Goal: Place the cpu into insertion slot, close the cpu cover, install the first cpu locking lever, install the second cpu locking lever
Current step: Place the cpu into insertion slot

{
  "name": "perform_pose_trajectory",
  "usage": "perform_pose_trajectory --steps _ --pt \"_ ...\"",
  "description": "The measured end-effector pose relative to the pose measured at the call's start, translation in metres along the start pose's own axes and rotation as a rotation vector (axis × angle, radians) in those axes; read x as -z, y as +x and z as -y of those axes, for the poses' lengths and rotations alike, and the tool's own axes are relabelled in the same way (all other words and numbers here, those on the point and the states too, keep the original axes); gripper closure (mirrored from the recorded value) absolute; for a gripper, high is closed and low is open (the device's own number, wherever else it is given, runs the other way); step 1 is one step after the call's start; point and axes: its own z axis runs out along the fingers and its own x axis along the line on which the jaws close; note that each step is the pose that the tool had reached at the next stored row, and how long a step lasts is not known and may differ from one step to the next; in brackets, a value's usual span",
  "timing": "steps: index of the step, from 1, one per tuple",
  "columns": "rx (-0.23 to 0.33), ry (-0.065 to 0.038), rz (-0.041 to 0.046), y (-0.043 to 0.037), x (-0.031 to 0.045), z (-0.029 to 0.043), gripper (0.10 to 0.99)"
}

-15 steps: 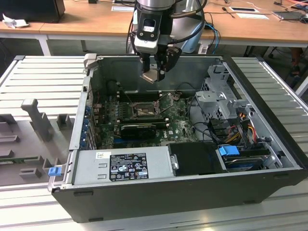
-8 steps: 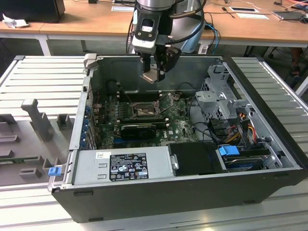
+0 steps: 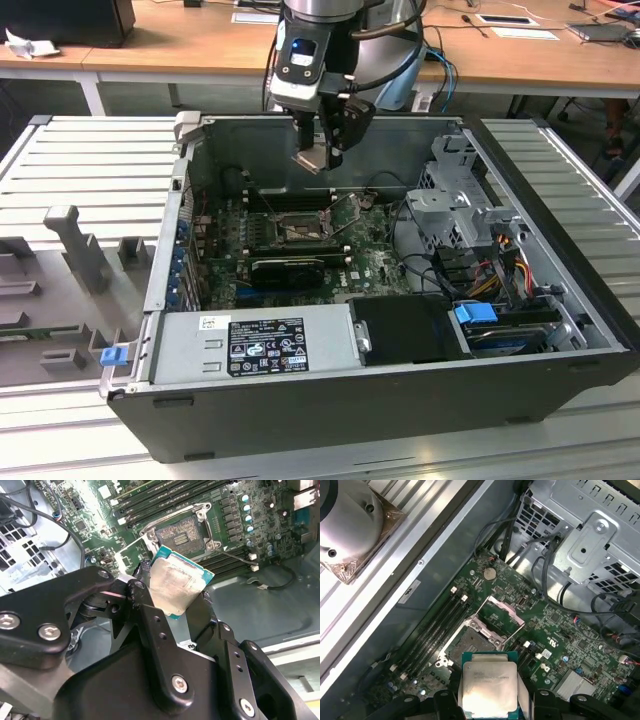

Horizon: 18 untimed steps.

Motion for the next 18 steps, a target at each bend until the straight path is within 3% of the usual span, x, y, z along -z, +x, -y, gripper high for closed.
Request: perform_pose_trajectory --steps 18 --pt "-0.110 -0.002 0.0096 0.0000 -0.0004 0.0000 0.561"
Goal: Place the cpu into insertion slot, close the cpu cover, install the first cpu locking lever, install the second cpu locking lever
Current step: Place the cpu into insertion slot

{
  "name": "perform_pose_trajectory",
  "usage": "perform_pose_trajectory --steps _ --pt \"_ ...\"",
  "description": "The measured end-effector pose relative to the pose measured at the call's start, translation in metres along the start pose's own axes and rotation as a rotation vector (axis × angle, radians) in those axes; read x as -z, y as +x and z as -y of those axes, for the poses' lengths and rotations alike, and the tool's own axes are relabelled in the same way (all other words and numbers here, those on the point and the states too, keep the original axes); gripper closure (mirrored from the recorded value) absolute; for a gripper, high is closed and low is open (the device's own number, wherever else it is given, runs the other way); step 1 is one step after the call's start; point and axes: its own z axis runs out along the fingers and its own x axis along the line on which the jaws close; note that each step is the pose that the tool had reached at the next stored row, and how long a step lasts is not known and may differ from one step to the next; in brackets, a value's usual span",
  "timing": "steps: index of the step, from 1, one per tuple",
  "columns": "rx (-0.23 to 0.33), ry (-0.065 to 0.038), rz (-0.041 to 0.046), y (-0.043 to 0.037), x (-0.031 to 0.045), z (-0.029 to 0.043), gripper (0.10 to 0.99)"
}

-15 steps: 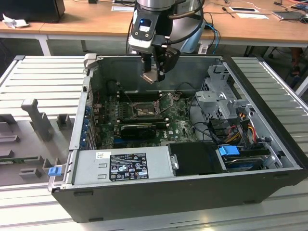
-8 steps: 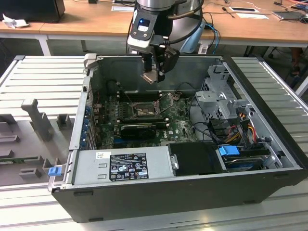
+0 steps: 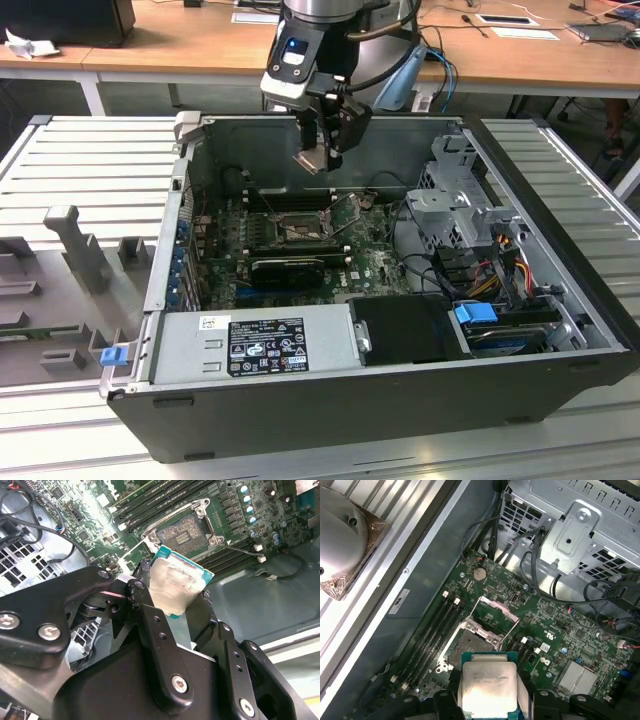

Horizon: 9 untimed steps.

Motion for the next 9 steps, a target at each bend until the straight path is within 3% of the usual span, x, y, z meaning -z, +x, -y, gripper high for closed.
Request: perform_pose_trajectory --steps 9 --pt "-0.127 -0.002 0.0115 0.0000 -0.0014 0.0001 0.561"
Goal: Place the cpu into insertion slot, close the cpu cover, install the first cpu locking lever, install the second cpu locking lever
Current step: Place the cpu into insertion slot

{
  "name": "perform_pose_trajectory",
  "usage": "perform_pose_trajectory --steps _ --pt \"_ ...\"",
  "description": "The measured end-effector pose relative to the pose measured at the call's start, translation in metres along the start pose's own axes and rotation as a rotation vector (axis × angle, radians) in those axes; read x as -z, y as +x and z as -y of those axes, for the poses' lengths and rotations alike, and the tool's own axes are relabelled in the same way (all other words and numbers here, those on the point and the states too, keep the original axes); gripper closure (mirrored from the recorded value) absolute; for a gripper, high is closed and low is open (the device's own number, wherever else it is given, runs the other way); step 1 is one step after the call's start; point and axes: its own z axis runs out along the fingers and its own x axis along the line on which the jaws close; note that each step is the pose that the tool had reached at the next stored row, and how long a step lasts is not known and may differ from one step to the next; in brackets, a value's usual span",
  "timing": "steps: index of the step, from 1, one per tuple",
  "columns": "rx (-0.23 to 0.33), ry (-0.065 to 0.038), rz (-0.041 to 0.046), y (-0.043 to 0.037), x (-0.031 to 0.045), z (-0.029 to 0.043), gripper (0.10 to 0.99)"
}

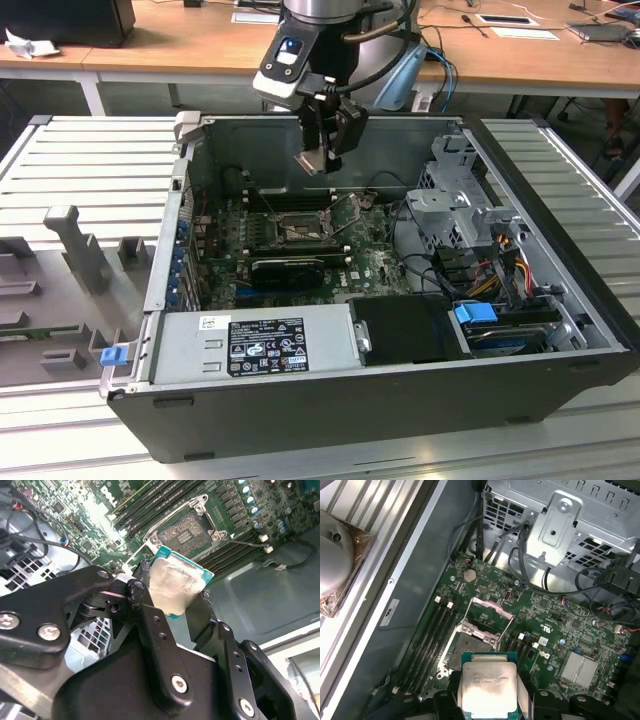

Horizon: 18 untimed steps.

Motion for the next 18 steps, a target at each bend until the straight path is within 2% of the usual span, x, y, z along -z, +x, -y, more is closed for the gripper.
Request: perform_pose_trajectory --steps 8,13,18 --pt "-0.086 -0.001 0.0072 0.0000 -0.0014 0.0000 0.561" --pt "-0.103 -0.002 0.0089 0.0000 -0.0056 0.0004 0.561" --pt "-0.192 -0.003 0.0161 -0.0001 -0.0075 0.0006 0.561"
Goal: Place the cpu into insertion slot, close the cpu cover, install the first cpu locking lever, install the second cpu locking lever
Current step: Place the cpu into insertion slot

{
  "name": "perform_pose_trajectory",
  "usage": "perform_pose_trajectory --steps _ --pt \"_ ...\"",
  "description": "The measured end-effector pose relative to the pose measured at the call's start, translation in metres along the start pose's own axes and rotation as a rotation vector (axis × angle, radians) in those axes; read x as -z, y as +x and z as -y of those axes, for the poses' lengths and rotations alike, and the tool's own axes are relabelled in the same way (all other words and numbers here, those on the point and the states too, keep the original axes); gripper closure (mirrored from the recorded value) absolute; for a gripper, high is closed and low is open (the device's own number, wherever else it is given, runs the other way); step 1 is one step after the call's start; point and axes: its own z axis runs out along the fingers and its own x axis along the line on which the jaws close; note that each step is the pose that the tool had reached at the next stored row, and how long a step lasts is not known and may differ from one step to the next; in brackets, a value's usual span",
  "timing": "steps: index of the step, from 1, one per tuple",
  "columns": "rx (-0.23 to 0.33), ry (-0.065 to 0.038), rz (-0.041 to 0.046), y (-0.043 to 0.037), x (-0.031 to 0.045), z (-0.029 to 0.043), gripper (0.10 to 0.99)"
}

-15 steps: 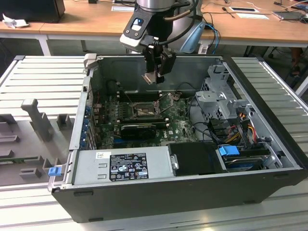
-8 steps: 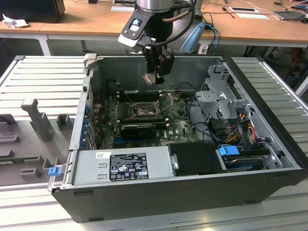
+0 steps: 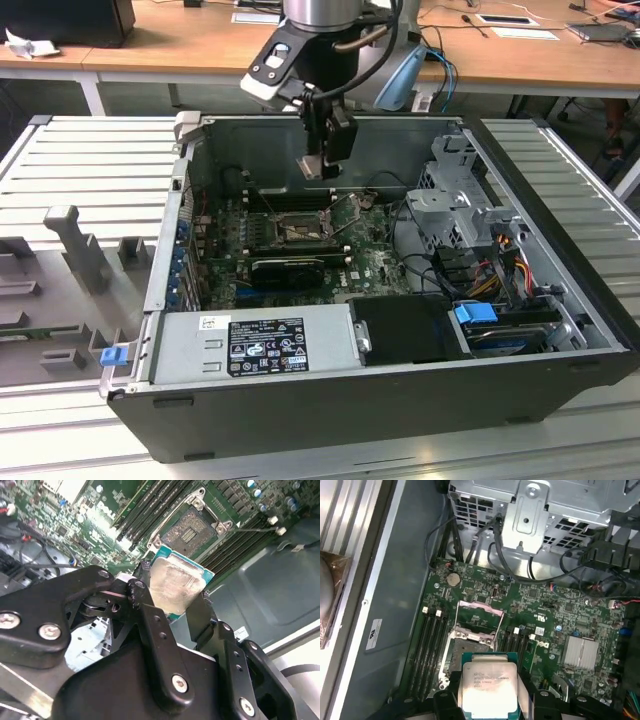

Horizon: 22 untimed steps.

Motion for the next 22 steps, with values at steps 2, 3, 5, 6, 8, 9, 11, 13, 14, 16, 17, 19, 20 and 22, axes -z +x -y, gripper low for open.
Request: perform_pose_trajectory --steps 2,3,5,6,8,9,11,13,14,16,17,19,20,22 --pt "-0.032 -0.001 0.0027 0.0000 -0.0005 0.0000 0.561" --pt "-0.054 -0.001 0.0045 0.0000 -0.0007 0.0000 0.561" --pt "-0.090 -0.001 0.0076 0.0000 -0.0010 0.0001 0.561" --pt "-0.132 -0.002 0.0111 0.0000 -0.0013 0.0001 0.561" --pt "-0.184 -0.003 0.0155 0.0000 -0.0017 0.0001 0.561" --pt "-0.215 -0.003 0.0181 0.0000 -0.0019 0.0002 0.561" --pt "-0.248 -0.004 0.0209 0.0000 -0.0027 0.0002 0.561" --pt "-0.243 -0.004 0.0205 0.0000 -0.0054 0.0007 0.561" --pt "-0.236 -0.004 0.0199 0.0000 -0.0061 0.0008 0.561" --pt "-0.221 -0.003 0.0187 0.0000 -0.0071 0.0009 0.561" --pt "-0.216 -0.003 0.0184 -0.0001 -0.0074 0.0009 0.561" --pt "-0.215 -0.003 0.0181 -0.0001 -0.0080 0.0009 0.561" --pt "-0.215 -0.003 0.0179 -0.0001 -0.0081 0.0010 0.561" --pt "-0.215 -0.003 0.0175 -0.0001 -0.0086 0.0010 0.561"
